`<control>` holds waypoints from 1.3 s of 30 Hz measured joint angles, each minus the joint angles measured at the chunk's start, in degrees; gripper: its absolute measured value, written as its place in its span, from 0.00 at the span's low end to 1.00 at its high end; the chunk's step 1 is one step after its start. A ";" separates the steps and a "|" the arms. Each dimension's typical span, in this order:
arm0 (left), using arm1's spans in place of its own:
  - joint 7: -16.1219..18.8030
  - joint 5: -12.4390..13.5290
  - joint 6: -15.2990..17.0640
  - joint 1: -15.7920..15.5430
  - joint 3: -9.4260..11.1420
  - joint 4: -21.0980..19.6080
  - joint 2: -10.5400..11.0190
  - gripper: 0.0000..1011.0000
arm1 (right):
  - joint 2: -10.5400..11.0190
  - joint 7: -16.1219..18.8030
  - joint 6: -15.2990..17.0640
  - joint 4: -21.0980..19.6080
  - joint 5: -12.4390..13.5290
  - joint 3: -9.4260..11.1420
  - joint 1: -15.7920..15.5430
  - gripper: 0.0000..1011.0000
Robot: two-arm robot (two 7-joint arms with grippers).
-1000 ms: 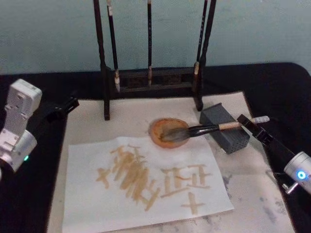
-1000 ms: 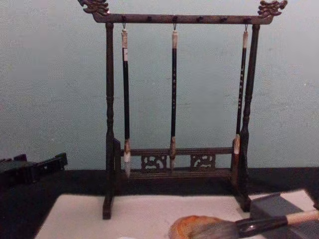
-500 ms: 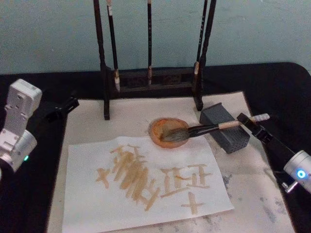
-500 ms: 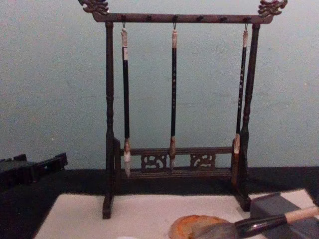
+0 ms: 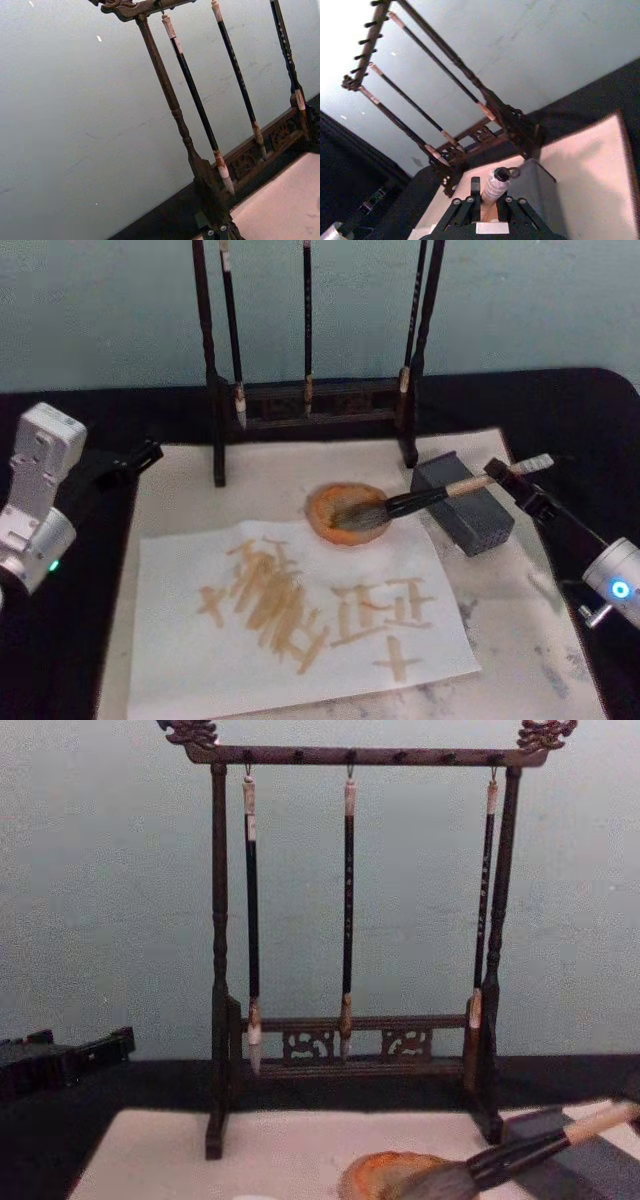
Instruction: Pick up the brush from the inkstone, write on the paper, then place the brush back to its original position.
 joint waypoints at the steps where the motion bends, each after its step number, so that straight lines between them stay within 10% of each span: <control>1: 0.00 0.00 0.00 0.00 0.00 0.00 0.00 0.99 | 0.00 0.00 0.00 0.00 0.00 0.00 0.00 0.18; 25: 0.00 0.00 0.00 0.00 0.00 0.00 0.00 0.99 | 6.64 -2.38 -1.59 -17.49 -12.85 -5.03 0.87 0.16; 39: 0.00 0.00 0.00 0.00 0.00 0.00 0.00 0.99 | 9.40 -3.79 1.25 -26.80 -26.44 -10.42 2.44 0.16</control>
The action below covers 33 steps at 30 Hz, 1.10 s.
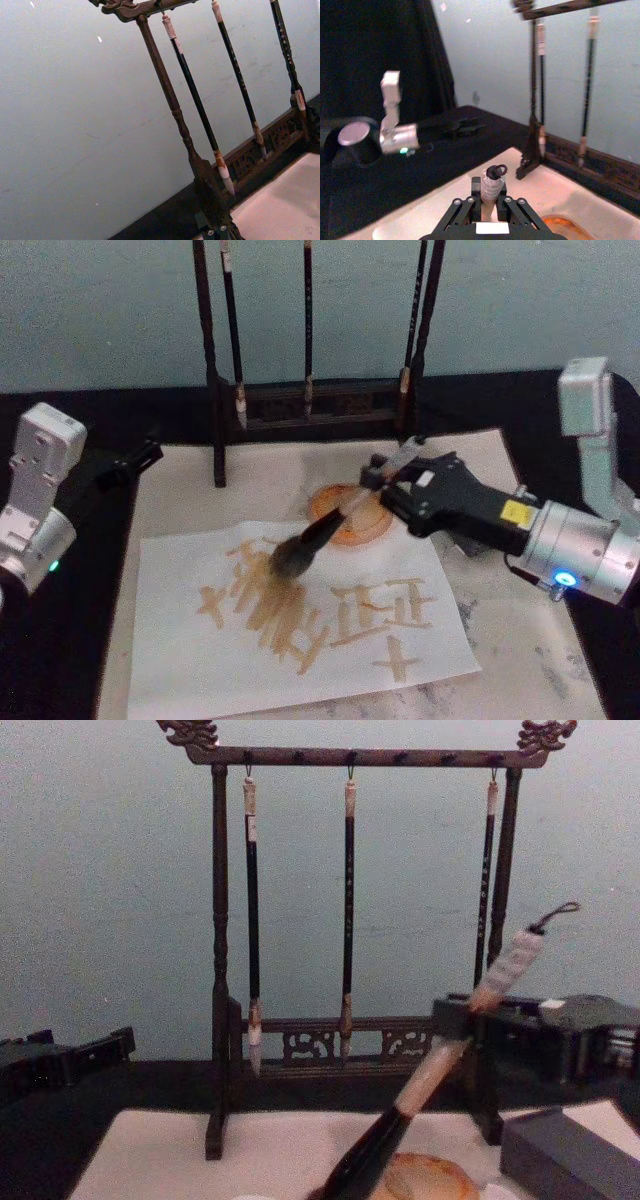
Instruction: Pick up the brush from the inkstone, write on the paper, then place the brush back to its original position.
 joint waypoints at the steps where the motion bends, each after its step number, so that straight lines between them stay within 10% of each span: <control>1: 0.00 0.00 0.00 0.00 0.00 0.00 0.00 0.99 | 0.14 -0.10 0.10 -0.47 -0.91 -0.33 0.11 0.16; 11: 0.00 0.00 0.00 0.00 0.00 0.00 0.00 0.99 | 1.41 -0.43 1.00 -5.60 -9.18 -2.13 0.52 0.16; 33: 0.00 0.00 0.00 0.00 0.00 0.00 0.00 0.99 | 3.72 0.63 -0.22 -7.34 -7.39 5.29 -5.95 0.16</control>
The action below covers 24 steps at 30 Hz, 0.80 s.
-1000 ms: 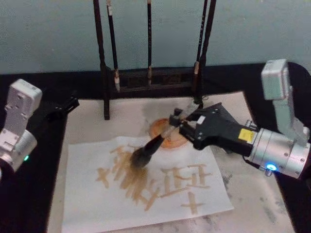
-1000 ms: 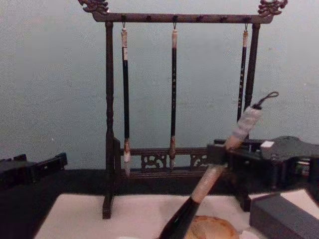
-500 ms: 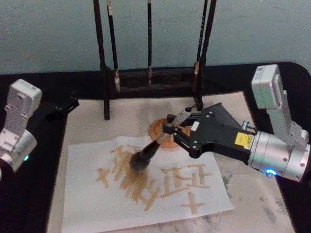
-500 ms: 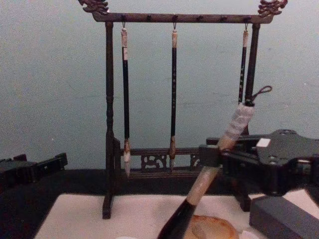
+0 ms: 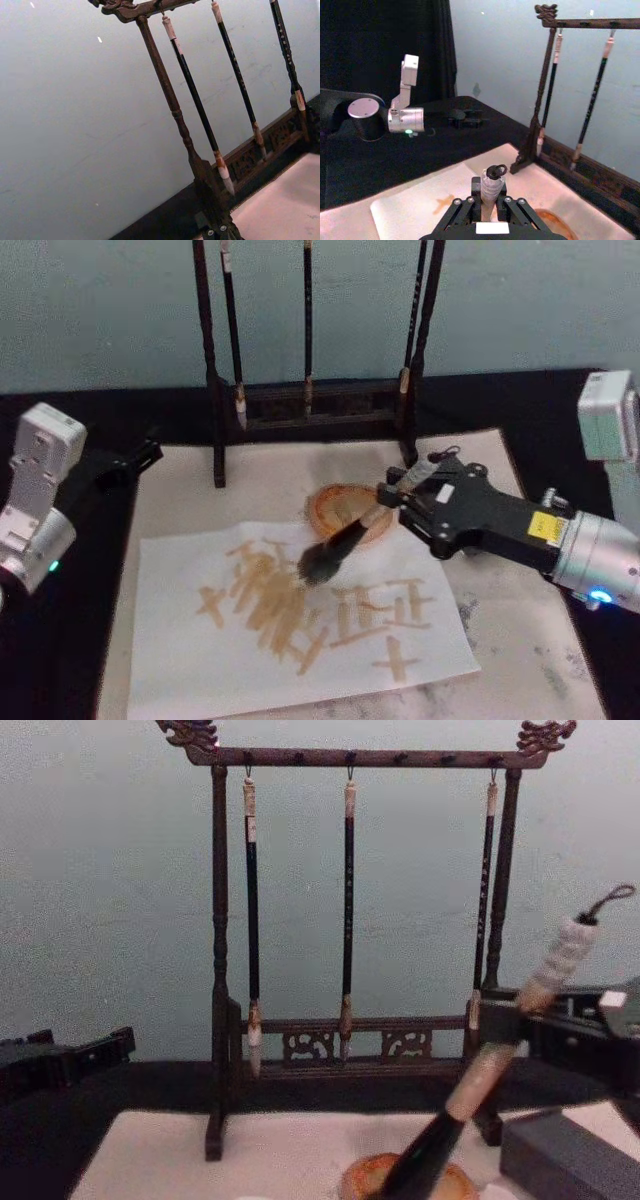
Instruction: Pick up the brush from the inkstone, write on the paper, then place the brush back to its original position.
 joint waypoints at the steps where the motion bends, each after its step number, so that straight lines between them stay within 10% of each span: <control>1: 0.00 0.00 0.00 0.00 0.00 0.00 0.00 0.99 | 0.15 0.00 -0.04 0.00 0.12 0.28 -0.25 0.16; 24: 0.00 0.00 0.00 0.00 0.00 0.00 0.00 0.99 | 2.02 1.83 -2.79 -1.32 3.18 6.41 -5.27 0.16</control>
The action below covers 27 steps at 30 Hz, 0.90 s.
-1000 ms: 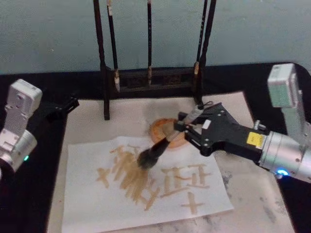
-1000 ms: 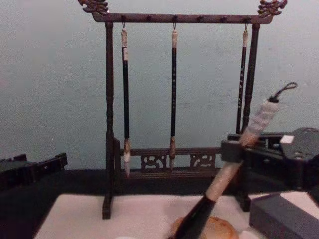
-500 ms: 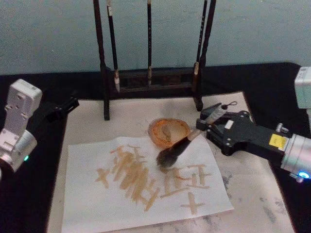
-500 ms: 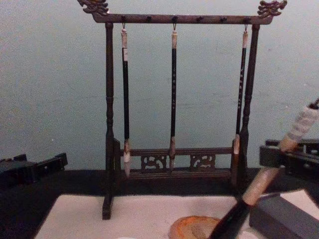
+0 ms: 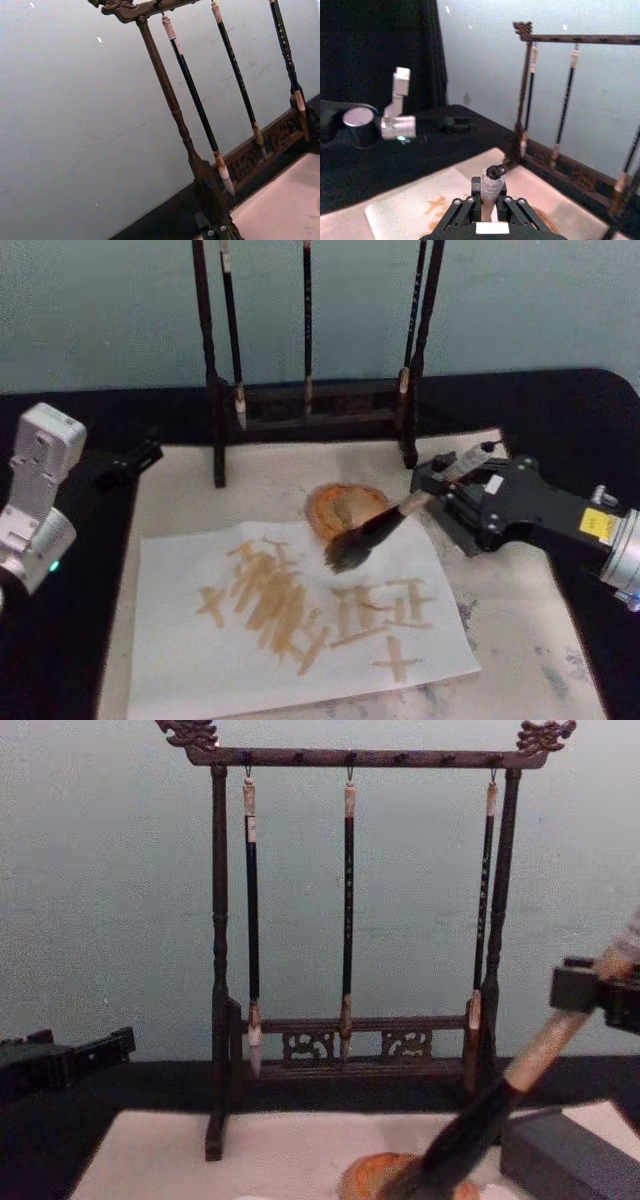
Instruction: Pick up the brush from the inkstone, write on the paper, then place the brush back to its original position.
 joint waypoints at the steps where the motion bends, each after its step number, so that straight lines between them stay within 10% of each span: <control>1: 0.00 0.00 0.00 0.00 0.00 0.00 0.00 0.99 | -0.18 0.24 -0.01 -0.02 0.04 -0.19 0.18 0.16; 27: 0.00 0.00 0.00 0.00 0.00 0.00 0.00 0.99 | -6.42 3.90 0.91 6.60 0.45 -9.51 6.73 0.16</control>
